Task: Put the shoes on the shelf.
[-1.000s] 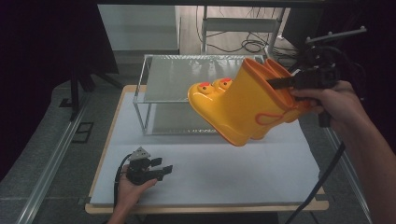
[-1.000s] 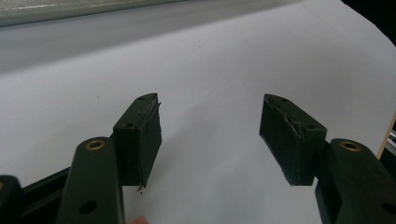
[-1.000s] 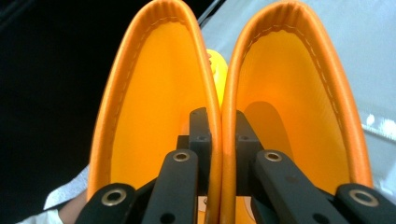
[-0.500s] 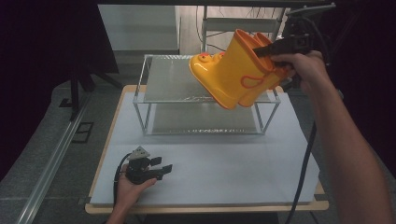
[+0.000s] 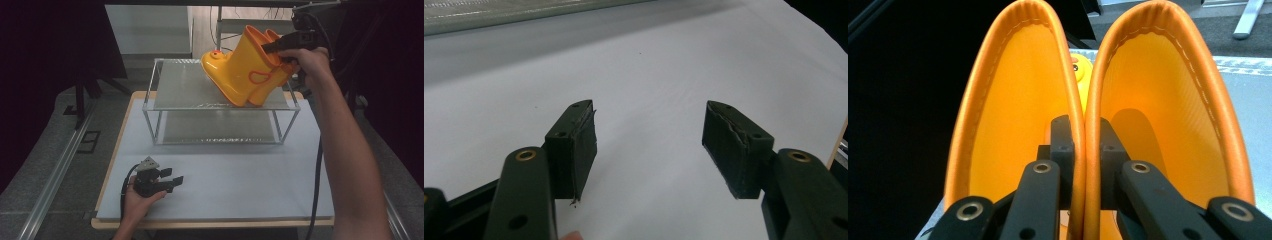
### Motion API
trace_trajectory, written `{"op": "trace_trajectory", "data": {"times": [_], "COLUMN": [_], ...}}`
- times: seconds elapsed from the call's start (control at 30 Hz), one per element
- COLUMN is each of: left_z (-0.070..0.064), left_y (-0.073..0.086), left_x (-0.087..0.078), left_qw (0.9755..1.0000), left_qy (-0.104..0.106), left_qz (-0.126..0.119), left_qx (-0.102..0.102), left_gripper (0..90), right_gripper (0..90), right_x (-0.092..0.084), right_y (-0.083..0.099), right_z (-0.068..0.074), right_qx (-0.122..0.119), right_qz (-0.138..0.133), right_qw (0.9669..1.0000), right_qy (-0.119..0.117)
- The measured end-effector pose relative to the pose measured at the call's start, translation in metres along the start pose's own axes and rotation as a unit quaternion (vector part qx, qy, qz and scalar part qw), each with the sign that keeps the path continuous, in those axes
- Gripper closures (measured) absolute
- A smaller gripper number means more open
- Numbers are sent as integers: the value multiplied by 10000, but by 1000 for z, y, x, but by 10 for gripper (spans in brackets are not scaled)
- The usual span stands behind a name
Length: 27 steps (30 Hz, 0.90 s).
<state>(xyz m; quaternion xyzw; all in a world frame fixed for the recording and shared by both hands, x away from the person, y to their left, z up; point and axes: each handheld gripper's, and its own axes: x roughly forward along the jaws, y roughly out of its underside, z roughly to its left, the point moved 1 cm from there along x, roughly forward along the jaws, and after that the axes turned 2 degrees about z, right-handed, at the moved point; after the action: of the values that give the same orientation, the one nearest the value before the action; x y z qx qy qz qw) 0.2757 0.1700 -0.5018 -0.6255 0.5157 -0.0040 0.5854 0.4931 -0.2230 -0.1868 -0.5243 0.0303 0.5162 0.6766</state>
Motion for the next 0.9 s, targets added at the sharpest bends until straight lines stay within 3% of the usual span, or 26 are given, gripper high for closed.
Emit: {"op": "trace_trajectory", "data": {"times": [0.37, 0.6, 0.63, 0.67, 0.73, 0.77, 0.8, 0.9], "left_z": [2, 5, 4, 4, 2, 2, 2, 2], "left_y": [0, 1, 1, 1, 2, 2, 2, 2], "left_x": [-3, -3, -3, -3, -3, -3, -4, -4], "left_qw": [10000, 10000, 10000, 10000, 10000, 10000, 10000, 10000], "left_qy": [-22, -33, -31, -31, -30, -30, -31, -34], "left_qz": [-24, -26, -20, -20, -24, -24, -37, -34], "left_qx": [-18, -39, -22, -22, -16, -16, -29, -19], "left_gripper": [384, 384, 384, 384, 384, 384, 384, 384], "right_gripper": [826, 809, 757, 735, 745, 745, 690, 674], "right_x": [13, 26, 25, 26, 29, 29, 31, 30], "right_y": [-10, -16, -18, -20, -21, -21, -24, -25], "right_z": [0, 0, 3, 4, 11, 11, 18, 21], "right_qx": [-23, 0, 53, 56, -34, -34, -133, -145], "right_qz": [51, 146, -33, -41, -69, -69, -149, -229], "right_qw": [9998, 9986, 9992, 9993, 9994, 9994, 9988, 9988], "right_qy": [216, 499, 404, 376, 340, 340, 439, 413]}}
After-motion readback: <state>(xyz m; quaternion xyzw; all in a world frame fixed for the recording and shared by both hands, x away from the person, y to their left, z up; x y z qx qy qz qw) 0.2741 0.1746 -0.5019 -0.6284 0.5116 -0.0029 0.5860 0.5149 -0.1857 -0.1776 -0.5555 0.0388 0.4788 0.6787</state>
